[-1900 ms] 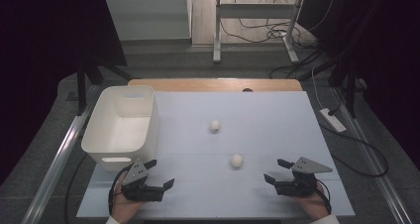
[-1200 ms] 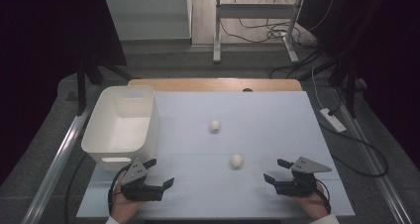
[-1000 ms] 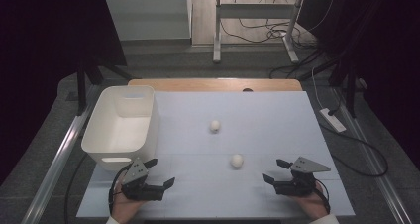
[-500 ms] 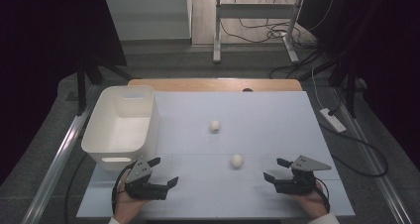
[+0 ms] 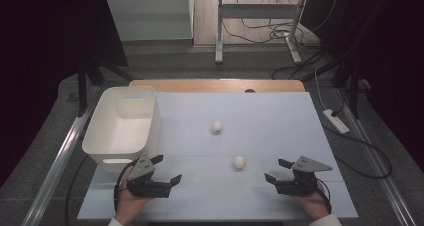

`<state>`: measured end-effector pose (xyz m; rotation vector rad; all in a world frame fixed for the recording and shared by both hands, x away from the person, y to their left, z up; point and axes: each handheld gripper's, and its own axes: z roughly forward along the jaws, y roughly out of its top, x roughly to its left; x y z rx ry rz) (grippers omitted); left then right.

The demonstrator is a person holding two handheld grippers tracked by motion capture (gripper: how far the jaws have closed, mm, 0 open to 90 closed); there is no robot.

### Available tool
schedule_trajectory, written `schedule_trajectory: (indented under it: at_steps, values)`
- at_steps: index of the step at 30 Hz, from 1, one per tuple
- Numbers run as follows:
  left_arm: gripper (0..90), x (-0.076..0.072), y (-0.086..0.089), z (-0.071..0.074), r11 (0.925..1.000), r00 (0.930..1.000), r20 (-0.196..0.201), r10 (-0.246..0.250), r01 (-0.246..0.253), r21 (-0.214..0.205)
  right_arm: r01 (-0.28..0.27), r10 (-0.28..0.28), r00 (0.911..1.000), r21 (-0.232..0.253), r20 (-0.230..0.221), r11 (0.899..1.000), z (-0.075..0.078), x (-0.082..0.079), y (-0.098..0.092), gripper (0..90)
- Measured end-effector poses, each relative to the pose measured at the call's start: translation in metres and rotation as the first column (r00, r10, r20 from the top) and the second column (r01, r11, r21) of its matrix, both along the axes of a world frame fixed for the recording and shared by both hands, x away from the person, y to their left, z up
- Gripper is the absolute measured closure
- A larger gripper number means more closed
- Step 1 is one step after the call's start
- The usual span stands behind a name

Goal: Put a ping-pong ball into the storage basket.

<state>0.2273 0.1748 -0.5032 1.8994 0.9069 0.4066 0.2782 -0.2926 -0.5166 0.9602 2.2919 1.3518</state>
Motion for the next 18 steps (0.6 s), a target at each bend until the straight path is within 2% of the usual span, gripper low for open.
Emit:
schedule_trajectory:
  at_steps: [18]
  values:
    - [8.3, 0.0075, -0.0083, 0.0058, 0.9999, 0.9999, -0.006, -0.012, 0.012, 0.001, -0.019, 0.019, 0.9998, -0.006, 0.010, 1.000, 0.0003, -0.0010, 0.0041, 21.6]
